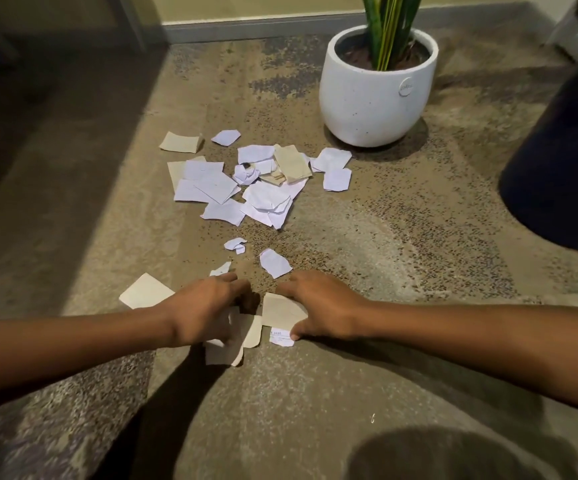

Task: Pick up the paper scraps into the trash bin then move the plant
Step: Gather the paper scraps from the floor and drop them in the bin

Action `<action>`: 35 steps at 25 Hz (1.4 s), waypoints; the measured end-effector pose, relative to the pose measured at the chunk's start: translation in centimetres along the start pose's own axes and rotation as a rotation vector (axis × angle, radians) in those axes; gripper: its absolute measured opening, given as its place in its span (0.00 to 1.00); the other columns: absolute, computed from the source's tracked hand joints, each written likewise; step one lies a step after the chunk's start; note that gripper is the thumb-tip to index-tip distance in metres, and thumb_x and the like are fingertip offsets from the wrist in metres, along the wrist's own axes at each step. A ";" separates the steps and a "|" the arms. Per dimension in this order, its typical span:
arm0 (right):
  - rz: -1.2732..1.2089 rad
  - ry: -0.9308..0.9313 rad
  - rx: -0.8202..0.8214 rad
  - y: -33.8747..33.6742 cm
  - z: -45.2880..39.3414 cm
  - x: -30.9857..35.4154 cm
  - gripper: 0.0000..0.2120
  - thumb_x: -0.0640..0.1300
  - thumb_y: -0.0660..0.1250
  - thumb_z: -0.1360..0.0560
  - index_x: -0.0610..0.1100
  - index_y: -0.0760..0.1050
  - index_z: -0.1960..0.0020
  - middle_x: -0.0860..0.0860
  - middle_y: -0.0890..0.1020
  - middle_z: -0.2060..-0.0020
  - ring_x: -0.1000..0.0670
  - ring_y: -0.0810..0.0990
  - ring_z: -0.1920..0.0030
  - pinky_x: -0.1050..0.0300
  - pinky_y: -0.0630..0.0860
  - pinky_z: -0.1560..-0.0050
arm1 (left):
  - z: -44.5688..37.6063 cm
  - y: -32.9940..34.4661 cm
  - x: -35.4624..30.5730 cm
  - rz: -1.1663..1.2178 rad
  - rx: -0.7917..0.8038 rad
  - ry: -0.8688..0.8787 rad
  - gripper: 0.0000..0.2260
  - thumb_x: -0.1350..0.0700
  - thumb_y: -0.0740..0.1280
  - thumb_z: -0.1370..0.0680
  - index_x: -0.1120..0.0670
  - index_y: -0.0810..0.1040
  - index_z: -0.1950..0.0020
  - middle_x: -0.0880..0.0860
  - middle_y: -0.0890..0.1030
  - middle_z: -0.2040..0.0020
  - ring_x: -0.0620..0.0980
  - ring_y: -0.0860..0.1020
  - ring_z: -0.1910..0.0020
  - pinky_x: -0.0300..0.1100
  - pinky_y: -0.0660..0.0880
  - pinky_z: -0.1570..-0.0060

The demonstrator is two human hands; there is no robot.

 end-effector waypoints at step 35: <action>-0.393 0.258 -0.232 -2.9 -1.4 -4.3 0.21 0.51 0.74 0.30 0.40 0.79 0.41 0.44 0.83 0.49 0.50 0.74 0.56 0.66 0.62 0.71 | 0.4 -3.4 3.0 0.508 -0.191 -0.195 0.11 0.53 0.75 0.32 0.55 0.80 0.52 0.48 0.80 0.65 0.47 0.76 0.68 0.33 0.68 0.68</action>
Point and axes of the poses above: each hand's wrist, its own z-axis away from the middle knuckle, its own y-axis out of the palm, x = y × z, the point moved 7 cm from there along -z, towards the middle knuckle
